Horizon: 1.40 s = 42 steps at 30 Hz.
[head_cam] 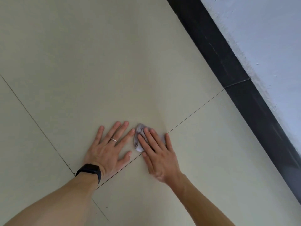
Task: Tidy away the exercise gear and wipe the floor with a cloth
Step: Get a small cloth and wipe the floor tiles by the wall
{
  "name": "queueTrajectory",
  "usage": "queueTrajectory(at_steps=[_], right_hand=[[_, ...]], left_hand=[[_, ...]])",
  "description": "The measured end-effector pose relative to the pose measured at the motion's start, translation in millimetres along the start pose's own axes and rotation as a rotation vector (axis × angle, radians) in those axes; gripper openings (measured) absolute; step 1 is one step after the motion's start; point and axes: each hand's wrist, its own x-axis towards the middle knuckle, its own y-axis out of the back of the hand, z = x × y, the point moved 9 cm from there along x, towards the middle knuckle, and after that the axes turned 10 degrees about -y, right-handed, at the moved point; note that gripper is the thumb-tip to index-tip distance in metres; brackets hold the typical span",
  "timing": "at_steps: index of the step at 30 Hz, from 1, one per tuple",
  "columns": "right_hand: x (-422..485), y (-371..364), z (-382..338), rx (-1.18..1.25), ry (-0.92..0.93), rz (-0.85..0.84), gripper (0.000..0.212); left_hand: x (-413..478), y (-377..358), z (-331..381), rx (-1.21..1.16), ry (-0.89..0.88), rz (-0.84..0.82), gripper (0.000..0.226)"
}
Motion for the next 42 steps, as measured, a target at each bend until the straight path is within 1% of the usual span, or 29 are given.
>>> queueTrajectory(at_steps=[1, 2, 3, 5, 6, 7, 8, 9, 12, 13, 15, 16, 17, 20, 21, 22, 23, 24, 26, 27, 28, 30, 32, 35, 38, 40, 42], right_hand=[[6.7, 2.6, 13.9, -0.015, 0.022, 0.002, 0.054], [20.7, 8.8, 38.3, -0.038, -0.042, 0.029, 0.055], [37.6, 17.4, 68.9, -0.026, -0.188, 0.049, 0.055], [62.3, 35.6, 135.0, 0.082, -0.580, 0.087, 0.056], [64.8, 37.7, 149.1, 0.133, -0.690, 0.094, 0.056], [61.6, 37.3, 145.1, 0.146, -0.714, 0.109, 0.056], [52.8, 33.6, 128.2, 0.112, -0.675, 0.123, 0.056], [37.4, 25.3, 101.1, 0.065, -0.585, 0.131, 0.056], [-38.7, -9.6, 8.2, 0.011, -0.262, 0.081, 0.056], [-56.2, -17.5, -8.4, 0.007, -0.181, 0.056, 0.056], [-58.3, -20.5, -4.4, -0.001, -0.097, 0.006, 0.056], [-49.2, -16.8, 10.4, -0.008, -0.118, 0.003, 0.056], [-36.6, -12.0, 30.5, -0.002, -0.196, 0.010, 0.056], [-0.6, 3.1, 102.5, 0.116, -0.602, 0.027, 0.056], [3.6, 3.6, 106.9, 0.138, -0.667, 0.061, 0.056], [3.8, 3.1, 99.0, 0.146, -0.687, 0.109, 0.056], [0.9, 0.6, 80.5, 0.150, -0.668, 0.153, 0.056], [-4.3, -6.1, 53.4, 0.141, -0.609, 0.183, 0.057], [-23.3, -23.8, -15.4, 0.130, -0.433, 0.190, 0.057], [-36.7, -32.6, -51.0, 0.143, -0.341, 0.186, 0.057], [-51.1, -38.2, -81.4, 0.156, -0.269, 0.190, 0.057], [-80.0, -45.9, -122.8, 0.190, -0.185, 0.191, 0.056], [-103.1, -51.9, -138.6, 0.208, -0.155, 0.144, 0.055], [-108.5, -46.3, -134.0, 0.224, -0.120, 0.059, 0.058], [-97.6, -42.4, -125.8, 0.231, -0.101, -0.100, 0.052], [-94.2, -39.8, -125.1, 0.228, -0.109, -0.126, 0.051], [-95.8, -38.8, -128.7, 0.254, -0.132, -0.133, 0.056]], left_hand=[[0.0, 0.0, -0.6, -0.005, 0.002, 0.001, 0.077], [0.3, 0.2, -1.0, -0.006, 0.005, 0.002, 0.077], [0.3, 0.0, -1.1, -0.004, 0.006, 0.000, 0.076], [-1.4, -2.0, -1.9, 0.001, 0.013, -0.011, 0.076], [-1.5, -2.4, -2.2, 0.002, 0.017, -0.015, 0.076], [-0.8, -2.1, -2.0, 0.001, 0.019, -0.020, 0.076], [-0.2, -1.4, -2.0, -0.003, 0.023, -0.023, 0.076], [-0.4, -0.8, -2.5, -0.007, 0.029, -0.025, 0.076], [-1.1, -2.6, -2.5, -0.018, 0.040, -0.046, 0.076], [-1.1, -3.5, -2.7, -0.024, 0.042, -0.052, 0.076], [-2.0, -3.5, -3.3, -0.032, 0.044, -0.049, 0.076], [-1.7, -2.5, -2.7, -0.027, 0.044, -0.040, 0.076], [-2.3, -2.0, -2.2, -0.020, 0.044, -0.034, 0.075], [-2.5, -1.9, -3.0, -0.002, 0.045, -0.024, 0.073], [-2.9, -3.4, -3.4, 0.009, 0.048, -0.025, 0.071], [-2.0, -4.1, -3.4, 0.008, 0.041, -0.034, 0.070], [-1.4, -3.7, -3.4, -0.003, 0.030, -0.047, 0.069], [-1.0, -1.8, -3.8, -0.017, 0.017, -0.064, 0.067], [-3.5, 3.9, -6.4, -0.001, -0.033, -0.147, 0.063], [-10.0, 12.8, -8.6, 0.044, -0.054, -0.167, 0.062], [-20.2, 24.9, -11.6, 0.095, -0.054, -0.164, 0.061], [-48.3, 51.1, -20.7, 0.134, 0.025, -0.180, 0.061], [-75.7, 74.4, -23.8, 0.133, 0.097, -0.229, 0.066], [-97.8, 111.7, -16.9, 0.154, 0.134, -0.275, 0.065], [-105.1, 159.8, -7.2, 0.126, 0.193, -0.233, 0.064], [-106.4, 191.1, 2.4, 0.141, 0.177, -0.210, 0.063], [-103.6, 215.8, 5.5, 0.184, 0.139, -0.189, 0.060]])
